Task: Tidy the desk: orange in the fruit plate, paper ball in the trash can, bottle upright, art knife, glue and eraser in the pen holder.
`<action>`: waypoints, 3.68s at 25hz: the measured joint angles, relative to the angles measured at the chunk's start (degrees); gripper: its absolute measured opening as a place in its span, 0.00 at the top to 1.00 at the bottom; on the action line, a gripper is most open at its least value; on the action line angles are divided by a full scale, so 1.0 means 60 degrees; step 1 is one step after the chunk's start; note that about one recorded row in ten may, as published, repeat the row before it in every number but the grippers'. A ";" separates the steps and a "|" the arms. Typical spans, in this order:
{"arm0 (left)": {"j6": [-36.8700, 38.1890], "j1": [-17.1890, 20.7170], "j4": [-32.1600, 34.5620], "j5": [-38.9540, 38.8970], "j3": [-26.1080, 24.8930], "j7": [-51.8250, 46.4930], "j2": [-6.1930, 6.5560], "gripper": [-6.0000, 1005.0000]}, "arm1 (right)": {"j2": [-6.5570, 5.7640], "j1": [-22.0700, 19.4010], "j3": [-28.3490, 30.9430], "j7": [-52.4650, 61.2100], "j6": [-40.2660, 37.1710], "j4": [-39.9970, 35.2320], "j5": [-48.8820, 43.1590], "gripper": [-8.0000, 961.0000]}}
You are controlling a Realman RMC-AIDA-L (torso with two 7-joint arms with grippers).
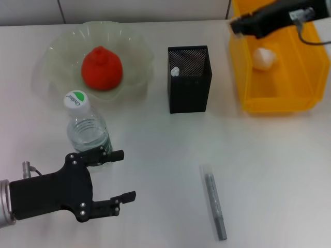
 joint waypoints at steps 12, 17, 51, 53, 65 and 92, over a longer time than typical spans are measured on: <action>0.0039 0.0024 0.0009 0.0000 -0.0043 0.0008 0.0001 0.21 | -0.0105 0.1525 -0.0424 -0.0704 0.1344 0.3397 0.0146 0.88; 0.0042 0.0027 0.0027 0.0000 -0.0040 0.0012 0.0000 0.21 | -0.0111 0.1513 -0.0598 -0.0629 0.1537 0.3484 0.0084 0.81; 0.0079 0.0049 0.0113 0.0119 -0.0044 -0.0089 0.0044 0.21 | 0.0096 0.0619 -0.5220 0.3456 -0.1390 0.2053 -0.1219 0.29; 0.0076 0.0043 0.0114 0.0118 -0.0044 -0.0089 0.0044 0.21 | 0.0091 0.0685 -0.5350 0.3450 -0.1258 0.2241 -0.1175 0.29; 0.0099 0.0058 0.0186 0.0117 -0.0044 -0.0090 0.0044 0.21 | 0.0082 0.1054 -0.5678 0.3437 -0.0778 0.3155 -0.1036 0.37; 0.0076 0.0070 0.0217 0.0117 -0.0044 -0.0090 0.0044 0.21 | 0.0082 0.1211 -0.5705 0.3194 -0.0417 0.3819 -0.0471 0.53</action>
